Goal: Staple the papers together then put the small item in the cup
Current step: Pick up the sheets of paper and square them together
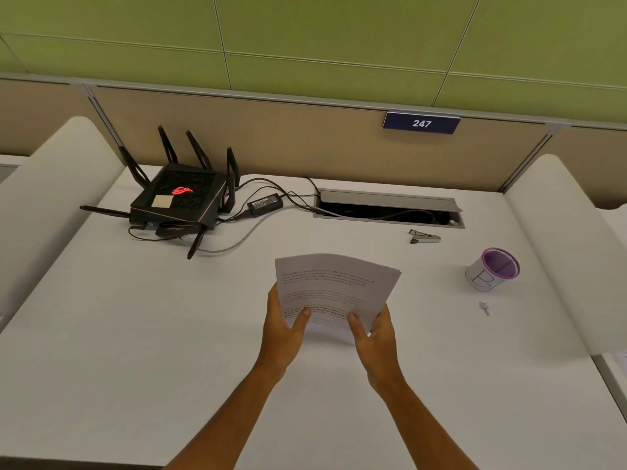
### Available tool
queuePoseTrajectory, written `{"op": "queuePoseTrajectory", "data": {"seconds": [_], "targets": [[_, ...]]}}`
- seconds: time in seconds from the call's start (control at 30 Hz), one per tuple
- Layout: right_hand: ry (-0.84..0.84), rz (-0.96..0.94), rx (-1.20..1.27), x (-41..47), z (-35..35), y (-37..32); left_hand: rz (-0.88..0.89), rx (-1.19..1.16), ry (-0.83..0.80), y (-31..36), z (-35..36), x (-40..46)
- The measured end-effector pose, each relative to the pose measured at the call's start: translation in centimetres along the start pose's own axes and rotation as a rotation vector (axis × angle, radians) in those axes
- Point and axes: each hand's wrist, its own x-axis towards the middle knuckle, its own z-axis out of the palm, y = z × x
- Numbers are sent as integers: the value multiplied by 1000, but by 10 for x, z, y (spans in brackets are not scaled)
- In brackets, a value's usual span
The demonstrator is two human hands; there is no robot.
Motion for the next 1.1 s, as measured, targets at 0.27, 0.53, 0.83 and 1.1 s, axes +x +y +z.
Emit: {"op": "queuePoseTrajectory", "data": {"seconds": [0.27,0.53,0.83,1.1], "targets": [[-7,20,-18,3,4,3,2,-14,38,0,-2,2],[-23,46,-83,8,1,11,-59,-41,58,-3,-6,5],[-198,153,-1,25,-41,0,-173,-287,181,3,-30,12],[-157,283,385,5,-20,7,-267,-585,192,8,-21,-2]]}}
